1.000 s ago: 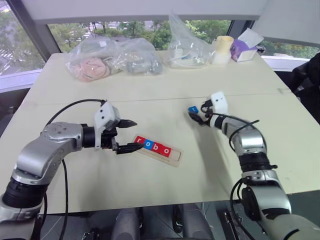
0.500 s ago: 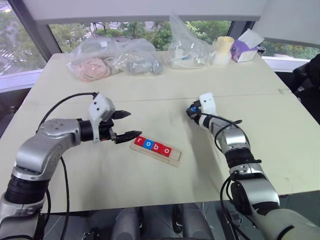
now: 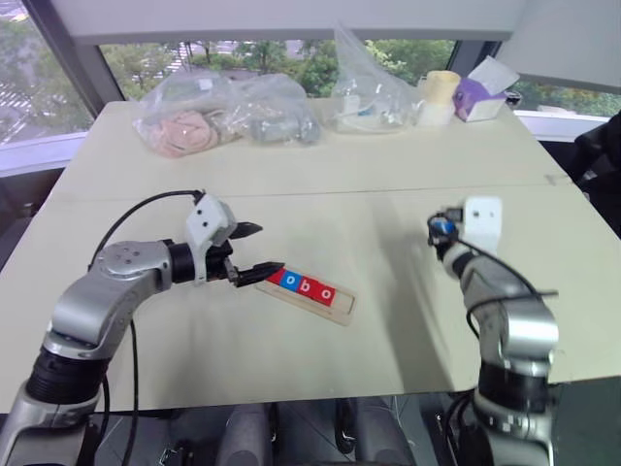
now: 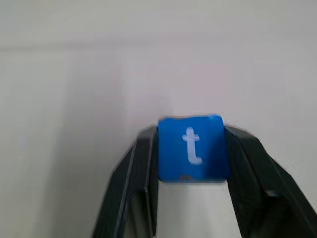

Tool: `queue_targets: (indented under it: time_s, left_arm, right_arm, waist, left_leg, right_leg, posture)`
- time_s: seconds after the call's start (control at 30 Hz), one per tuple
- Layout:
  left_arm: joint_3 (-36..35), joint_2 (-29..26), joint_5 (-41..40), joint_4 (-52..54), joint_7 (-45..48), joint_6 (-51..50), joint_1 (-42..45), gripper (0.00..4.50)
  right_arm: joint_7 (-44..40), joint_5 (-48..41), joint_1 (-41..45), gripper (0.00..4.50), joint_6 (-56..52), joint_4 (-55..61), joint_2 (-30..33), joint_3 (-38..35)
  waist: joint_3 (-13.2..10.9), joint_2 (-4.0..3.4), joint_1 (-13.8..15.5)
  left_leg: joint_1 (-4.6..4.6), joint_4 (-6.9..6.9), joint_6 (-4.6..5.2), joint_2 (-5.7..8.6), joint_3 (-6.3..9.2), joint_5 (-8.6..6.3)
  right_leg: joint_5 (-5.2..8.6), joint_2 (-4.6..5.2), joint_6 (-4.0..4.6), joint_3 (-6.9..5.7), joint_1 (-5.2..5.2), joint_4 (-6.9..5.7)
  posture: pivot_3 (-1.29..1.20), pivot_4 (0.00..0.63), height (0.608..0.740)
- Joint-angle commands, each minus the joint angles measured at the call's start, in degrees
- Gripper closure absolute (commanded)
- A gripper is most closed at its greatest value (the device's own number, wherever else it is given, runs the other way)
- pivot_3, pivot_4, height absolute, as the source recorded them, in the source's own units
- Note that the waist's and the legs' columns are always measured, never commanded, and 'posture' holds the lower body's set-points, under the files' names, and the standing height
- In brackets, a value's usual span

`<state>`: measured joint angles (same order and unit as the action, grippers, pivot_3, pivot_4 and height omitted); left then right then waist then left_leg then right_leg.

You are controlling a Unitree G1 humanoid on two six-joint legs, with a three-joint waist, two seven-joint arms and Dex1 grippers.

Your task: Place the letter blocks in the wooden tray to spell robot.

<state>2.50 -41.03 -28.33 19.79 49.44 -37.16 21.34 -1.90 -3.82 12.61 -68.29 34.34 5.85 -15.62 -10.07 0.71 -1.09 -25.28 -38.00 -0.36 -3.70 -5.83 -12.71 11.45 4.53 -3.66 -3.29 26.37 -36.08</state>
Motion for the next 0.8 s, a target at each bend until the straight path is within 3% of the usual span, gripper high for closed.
queue_targets:
  time_s: [0.03,0.27,0.37,0.6,0.63,0.7,0.8]
  left_arm:
    - [1.4,-1.2,1.1,0.2,2.9,1.9,1.0,0.0]
    - [2.9,-0.2,1.2,-0.5,5.0,1.6,1.9,0.0]
    - [3.2,-0.1,1.5,-0.8,5.6,1.6,2.1,0.0]
    - [1.9,-1.0,1.2,-1.5,6.5,0.5,2.3,0.0]
    - [1.4,-1.4,0.5,-1.4,6.9,-0.1,2.2,0.0]
    - [0.8,-2.8,-0.5,-1.1,8.5,-0.8,1.9,0.0]
    - [1.0,-6.1,-1.8,-0.2,12.4,-1.3,1.0,0.0]
  right_arm:
    - [2.9,0.4,-1.6,3.27,-9.5,11.3,-3.2,0.2]
    - [5.6,1.4,-2.9,3.27,-15.5,13.3,-9.0,2.6]
    - [4.7,0.9,-3.8,3.27,-15.8,12.6,-8.2,4.0]
    - [1.6,0.3,-3.1,0.02,-12.9,11.8,-3.9,2.2]
    - [0.3,-0.3,-2.1,0.02,-8.8,11.3,-2.4,0.7]
    - [-6.4,-0.6,-2.4,0.02,4.1,8.6,6.7,1.1]
    - [-24.9,-11.6,-2.8,0.02,16.3,0.2,14.7,-5.0]
  waist:
    - [0.0,-0.03,-0.2]
    - [0.0,-0.07,0.1]
    - [0.0,-0.07,0.1]
    - [0.0,-0.06,0.1]
    - [0.0,-0.06,0.2]
    - [0.0,-0.12,0.1]
    - [0.0,-0.06,0.1]
  left_leg:
    - [0.02,0.0,-0.01,-0.01,0.0,0.0]
    - [-0.01,0.02,-0.2,-0.11,0.25,-0.12]
    - [-0.08,0.02,-0.18,-0.09,0.23,-0.11]
    - [-0.15,0.13,-0.01,-0.05,0.17,-0.02]
    - [-0.15,0.13,-0.02,-0.04,0.17,-0.02]
    - [-0.16,0.13,-0.07,-0.03,0.15,-0.05]
    - [-0.14,0.17,-0.13,-0.02,0.12,-0.14]
  right_leg:
    - [-0.01,-0.01,0.0,0.0,0.0,0.0]
    - [-0.12,-0.01,0.19,-0.08,0.06,0.08]
    - [-0.15,-0.01,0.25,-0.08,0.09,0.17]
    - [-0.14,-0.01,0.22,-0.08,0.01,0.51]
    - [-0.14,0.01,0.22,-0.08,-0.01,0.52]
    - [-0.1,0.02,0.13,-0.08,-0.02,0.65]
    - [-0.06,0.01,0.07,-0.1,-0.13,0.85]
  posture:
    - [0.0,0.15,0.739]
    - [0.0,0.15,0.739]
    - [0.0,0.15,0.739]
    - [0.0,0.15,0.739]
    - [0.0,0.15,0.739]
    - [0.0,0.15,0.739]
    - [0.0,0.15,0.739]
